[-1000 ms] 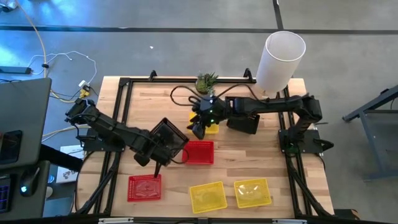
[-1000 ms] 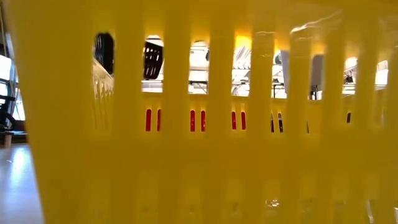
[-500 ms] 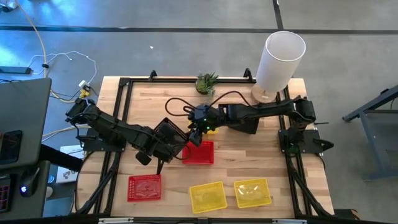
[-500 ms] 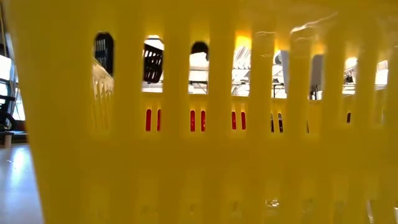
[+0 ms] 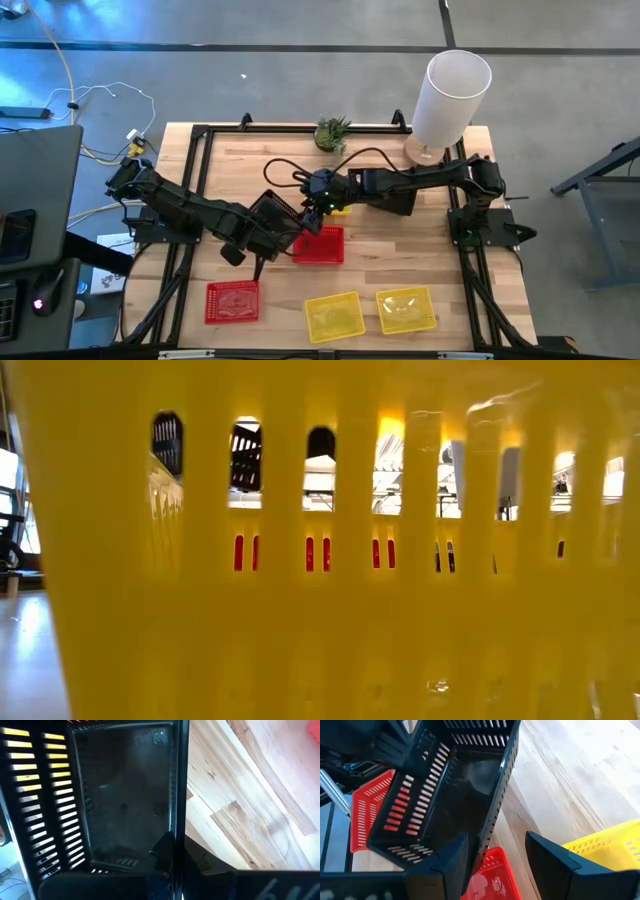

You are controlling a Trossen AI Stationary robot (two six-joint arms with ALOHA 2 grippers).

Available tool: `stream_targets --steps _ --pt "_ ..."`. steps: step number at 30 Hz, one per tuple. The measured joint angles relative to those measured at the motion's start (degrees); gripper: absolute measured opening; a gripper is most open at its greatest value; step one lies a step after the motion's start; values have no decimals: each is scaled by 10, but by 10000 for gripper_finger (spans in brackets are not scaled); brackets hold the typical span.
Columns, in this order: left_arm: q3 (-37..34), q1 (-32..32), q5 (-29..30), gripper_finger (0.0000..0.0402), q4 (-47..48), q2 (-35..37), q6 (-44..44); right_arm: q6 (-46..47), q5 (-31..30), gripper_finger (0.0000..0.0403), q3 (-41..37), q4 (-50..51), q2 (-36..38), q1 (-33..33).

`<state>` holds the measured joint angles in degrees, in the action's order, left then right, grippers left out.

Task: Stack baskets by color
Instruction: Stack the bottom black bin on the top black bin

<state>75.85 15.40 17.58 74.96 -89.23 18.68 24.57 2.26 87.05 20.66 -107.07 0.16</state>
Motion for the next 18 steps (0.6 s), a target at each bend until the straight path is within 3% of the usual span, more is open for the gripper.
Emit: stream_targets --steps 5,9,18 --pt "0 0 9 0 -33 0 -3 22 10 182 0 1 -7 1" --pt "0 0 10 0 -47 0 -1 38 28 158 0 8 -11 1" --pt "0 0 16 0 -55 0 -1 23 25 22 0 9 -11 1"
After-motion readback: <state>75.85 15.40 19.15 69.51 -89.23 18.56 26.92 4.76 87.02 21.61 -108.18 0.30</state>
